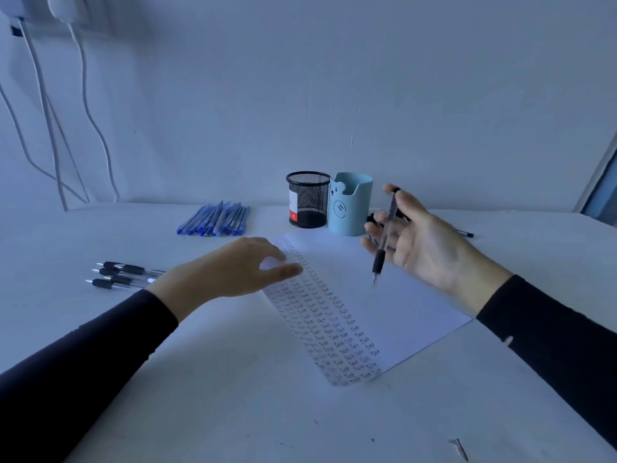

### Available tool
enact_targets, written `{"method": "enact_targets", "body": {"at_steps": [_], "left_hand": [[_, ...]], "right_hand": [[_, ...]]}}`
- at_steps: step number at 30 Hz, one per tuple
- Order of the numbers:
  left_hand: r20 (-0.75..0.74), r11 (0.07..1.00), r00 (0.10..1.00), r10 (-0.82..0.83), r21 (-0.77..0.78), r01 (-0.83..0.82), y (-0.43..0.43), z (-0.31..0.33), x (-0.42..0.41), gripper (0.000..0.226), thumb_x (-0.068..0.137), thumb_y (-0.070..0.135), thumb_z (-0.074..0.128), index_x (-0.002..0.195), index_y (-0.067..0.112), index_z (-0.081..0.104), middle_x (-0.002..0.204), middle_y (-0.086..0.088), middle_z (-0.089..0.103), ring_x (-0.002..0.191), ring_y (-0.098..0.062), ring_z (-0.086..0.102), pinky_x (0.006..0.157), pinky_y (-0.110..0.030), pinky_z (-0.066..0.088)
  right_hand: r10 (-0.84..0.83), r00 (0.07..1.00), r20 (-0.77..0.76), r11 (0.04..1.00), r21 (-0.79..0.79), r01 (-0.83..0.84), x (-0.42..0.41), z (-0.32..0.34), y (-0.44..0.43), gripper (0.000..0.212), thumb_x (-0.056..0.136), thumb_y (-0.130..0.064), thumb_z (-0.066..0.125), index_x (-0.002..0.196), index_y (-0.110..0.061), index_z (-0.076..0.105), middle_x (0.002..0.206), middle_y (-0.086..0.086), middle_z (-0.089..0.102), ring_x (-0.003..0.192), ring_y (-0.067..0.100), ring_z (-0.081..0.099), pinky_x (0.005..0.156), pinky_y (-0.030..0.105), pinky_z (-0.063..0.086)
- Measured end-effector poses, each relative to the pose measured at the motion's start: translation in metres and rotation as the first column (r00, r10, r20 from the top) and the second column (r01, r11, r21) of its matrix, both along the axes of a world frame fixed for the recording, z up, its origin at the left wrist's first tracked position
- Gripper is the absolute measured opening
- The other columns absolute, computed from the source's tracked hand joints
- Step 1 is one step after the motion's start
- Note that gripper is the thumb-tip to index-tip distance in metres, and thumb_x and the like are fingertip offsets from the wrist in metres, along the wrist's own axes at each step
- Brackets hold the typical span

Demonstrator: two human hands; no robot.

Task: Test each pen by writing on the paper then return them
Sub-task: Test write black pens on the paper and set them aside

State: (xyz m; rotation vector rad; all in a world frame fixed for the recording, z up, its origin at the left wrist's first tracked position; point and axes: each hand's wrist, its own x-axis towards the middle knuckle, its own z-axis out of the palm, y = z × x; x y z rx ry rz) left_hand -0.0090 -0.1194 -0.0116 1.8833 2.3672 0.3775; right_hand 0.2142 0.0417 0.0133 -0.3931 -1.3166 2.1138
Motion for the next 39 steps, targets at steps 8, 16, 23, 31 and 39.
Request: {"method": "enact_targets", "body": {"at_steps": [8,16,23,31,39], "left_hand": [[0.010,0.998,0.999,0.047,-0.034,-0.047,0.001,-0.004,0.001,0.109,0.056,0.097,0.033,0.138,0.028,0.051,0.144,0.008,0.048,0.127,-0.013,0.048,0.108,-0.032,0.035],[-0.002,0.997,0.999,0.045,-0.057,-0.045,-0.002,0.000,0.006,0.090,0.068,0.081,0.047,0.141,0.028,0.048,0.148,0.008,0.044,0.131,-0.013,0.045,0.108,-0.030,0.033],[0.016,0.997,0.999,0.031,-0.067,-0.030,-0.002,-0.004,0.004,0.098,0.065,0.088,0.040,0.148,0.038,0.031,0.148,0.010,0.041,0.130,-0.013,0.043,0.108,-0.034,0.034],[-0.035,0.995,0.999,0.026,-0.091,-0.029,-0.001,-0.005,0.001,0.104,0.056,0.098,0.026,0.140,0.039,0.043,0.147,0.013,0.041,0.133,-0.011,0.039,0.110,-0.039,0.035],[-0.033,0.993,0.999,0.043,-0.107,-0.046,-0.001,-0.003,0.004,0.097,0.063,0.094,0.030,0.142,0.039,0.041,0.150,0.013,0.038,0.136,-0.013,0.035,0.111,-0.040,0.030]], "right_hand": [[0.076,0.987,0.140,0.983,-0.176,-0.051,0.005,0.005,-0.007,0.053,0.088,-0.055,0.039,0.094,-0.013,0.070,0.041,-0.008,0.015,0.030,0.008,0.015,0.035,0.017,0.011],[-0.040,0.992,0.119,0.992,-0.112,0.054,0.002,0.008,-0.017,0.051,0.090,-0.059,0.046,0.090,-0.012,0.065,0.054,-0.006,0.028,0.031,0.005,0.015,0.030,0.018,0.011],[0.121,0.987,0.103,0.991,-0.076,-0.114,0.015,-0.006,-0.034,0.051,0.099,-0.032,0.025,0.103,0.001,0.064,0.057,0.013,0.055,0.053,0.029,0.060,0.053,0.031,0.055],[0.231,0.934,0.273,0.961,0.089,-0.263,0.036,-0.024,-0.049,0.046,0.099,-0.034,0.039,0.127,-0.003,0.058,0.116,0.021,0.068,0.097,0.026,0.067,0.078,0.035,0.060],[-0.046,0.918,0.393,0.826,0.532,-0.186,0.046,-0.030,-0.066,0.015,0.098,-0.009,0.053,0.095,-0.014,0.067,0.077,0.008,0.072,0.068,0.015,0.062,0.061,0.024,0.048]]}}
